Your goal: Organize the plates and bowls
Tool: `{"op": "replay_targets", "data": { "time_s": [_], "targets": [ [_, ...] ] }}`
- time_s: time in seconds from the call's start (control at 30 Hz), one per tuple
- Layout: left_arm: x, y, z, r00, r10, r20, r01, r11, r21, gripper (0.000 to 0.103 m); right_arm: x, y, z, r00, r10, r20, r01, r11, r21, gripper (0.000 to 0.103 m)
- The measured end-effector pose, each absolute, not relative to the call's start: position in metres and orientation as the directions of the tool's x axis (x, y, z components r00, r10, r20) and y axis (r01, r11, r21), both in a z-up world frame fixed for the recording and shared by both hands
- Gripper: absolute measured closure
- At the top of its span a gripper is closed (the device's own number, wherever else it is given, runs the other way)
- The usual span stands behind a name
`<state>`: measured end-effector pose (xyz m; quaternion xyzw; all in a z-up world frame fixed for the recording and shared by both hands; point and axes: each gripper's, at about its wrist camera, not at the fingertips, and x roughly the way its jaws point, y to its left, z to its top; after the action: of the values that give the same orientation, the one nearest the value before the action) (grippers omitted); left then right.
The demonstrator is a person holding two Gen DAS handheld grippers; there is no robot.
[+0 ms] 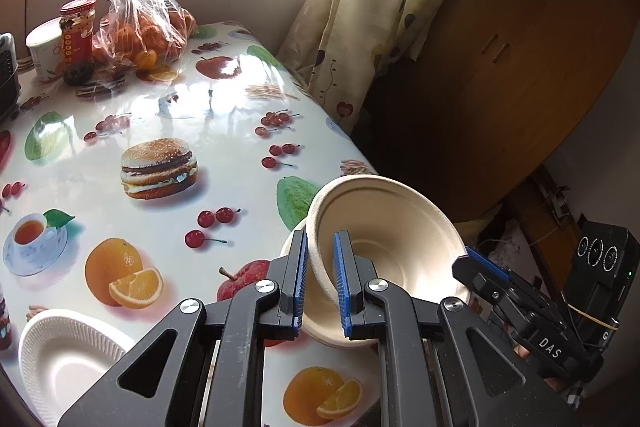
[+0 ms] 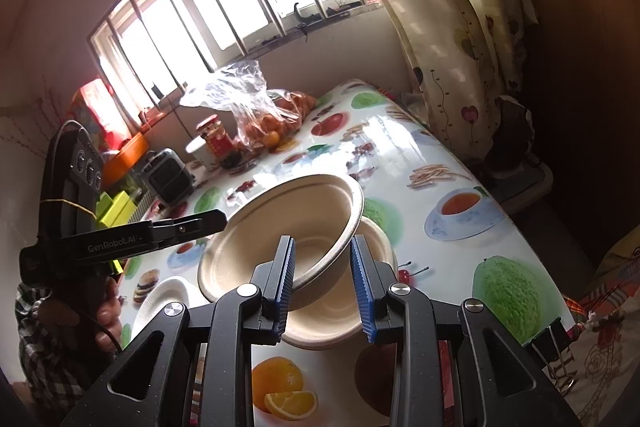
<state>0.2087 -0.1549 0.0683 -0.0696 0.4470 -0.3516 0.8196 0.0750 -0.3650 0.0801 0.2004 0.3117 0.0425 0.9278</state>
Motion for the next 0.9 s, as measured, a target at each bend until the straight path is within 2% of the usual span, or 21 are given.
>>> {"op": "replay_targets", "data": {
  "time_s": [0.9],
  "targets": [
    [0.204, -0.163, 0.037, 0.314, -0.61, -0.728, 0.492, 0.76, -0.424, 0.089, 0.076, -0.371, 0.053, 0.771, 0.202, -0.604, 0.083, 0.909, 0.409, 0.075]
  ]
}}
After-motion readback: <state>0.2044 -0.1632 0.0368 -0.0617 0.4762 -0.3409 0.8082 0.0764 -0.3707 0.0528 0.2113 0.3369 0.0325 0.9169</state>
